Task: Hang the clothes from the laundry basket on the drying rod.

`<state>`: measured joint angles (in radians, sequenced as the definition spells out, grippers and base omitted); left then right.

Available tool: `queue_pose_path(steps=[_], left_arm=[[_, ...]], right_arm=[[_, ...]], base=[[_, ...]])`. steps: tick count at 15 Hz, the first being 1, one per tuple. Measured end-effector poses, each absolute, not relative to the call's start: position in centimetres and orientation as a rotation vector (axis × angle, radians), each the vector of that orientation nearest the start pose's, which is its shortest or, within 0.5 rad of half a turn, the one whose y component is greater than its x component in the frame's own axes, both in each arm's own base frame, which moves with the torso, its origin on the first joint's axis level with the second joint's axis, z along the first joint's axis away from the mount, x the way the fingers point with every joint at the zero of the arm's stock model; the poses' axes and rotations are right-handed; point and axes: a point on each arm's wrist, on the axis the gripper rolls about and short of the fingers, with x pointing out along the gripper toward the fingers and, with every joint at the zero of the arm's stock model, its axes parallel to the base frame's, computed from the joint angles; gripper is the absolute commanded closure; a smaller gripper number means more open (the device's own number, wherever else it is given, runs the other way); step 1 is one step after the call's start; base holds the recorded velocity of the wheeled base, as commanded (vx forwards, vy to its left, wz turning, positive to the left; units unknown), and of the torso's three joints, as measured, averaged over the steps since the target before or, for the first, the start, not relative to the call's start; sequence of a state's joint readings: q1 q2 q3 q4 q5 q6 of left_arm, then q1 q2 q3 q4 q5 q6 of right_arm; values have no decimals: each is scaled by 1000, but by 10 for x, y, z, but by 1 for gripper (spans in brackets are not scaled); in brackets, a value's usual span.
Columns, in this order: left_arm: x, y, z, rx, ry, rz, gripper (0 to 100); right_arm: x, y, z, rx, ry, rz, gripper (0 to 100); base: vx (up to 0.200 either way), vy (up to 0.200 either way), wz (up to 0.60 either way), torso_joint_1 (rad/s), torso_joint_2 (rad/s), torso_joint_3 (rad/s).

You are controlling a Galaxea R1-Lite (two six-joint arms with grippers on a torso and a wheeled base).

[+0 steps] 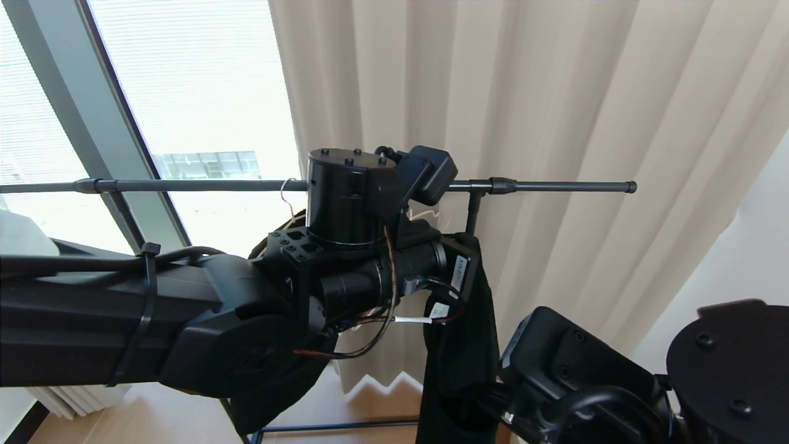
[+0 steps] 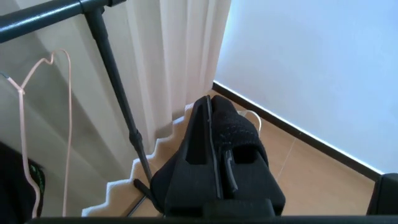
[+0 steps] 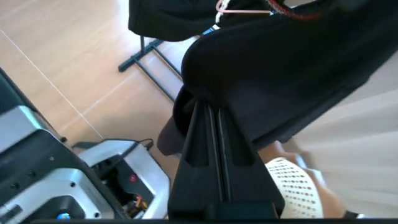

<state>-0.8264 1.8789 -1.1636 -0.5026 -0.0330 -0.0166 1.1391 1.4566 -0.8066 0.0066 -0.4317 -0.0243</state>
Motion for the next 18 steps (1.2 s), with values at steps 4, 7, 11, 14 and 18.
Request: queue_pose_path(steps=[4, 7, 11, 14, 18], left_arm=[[256, -255, 200, 136, 335, -767, 100], [244, -240, 202, 175, 421, -754, 100], [224, -220, 201, 221, 505, -748, 100], [202, -212, 188, 293, 539, -788, 100], [173, -223, 177, 287, 590, -870, 100]], right_arm=[[127, 161, 194, -634, 435, 562, 100], [154, 142, 200, -609, 435, 417, 100], [191, 144, 201, -537, 384, 306, 100], [213, 159, 199, -418, 334, 269, 100], [234, 188, 198, -226, 329, 266, 100]], base=[[0, 0, 0, 0, 0, 0], [0, 0, 0, 0, 0, 0], [0, 0, 0, 0, 0, 0], [0, 0, 0, 0, 0, 0], [0, 0, 0, 0, 0, 0]])
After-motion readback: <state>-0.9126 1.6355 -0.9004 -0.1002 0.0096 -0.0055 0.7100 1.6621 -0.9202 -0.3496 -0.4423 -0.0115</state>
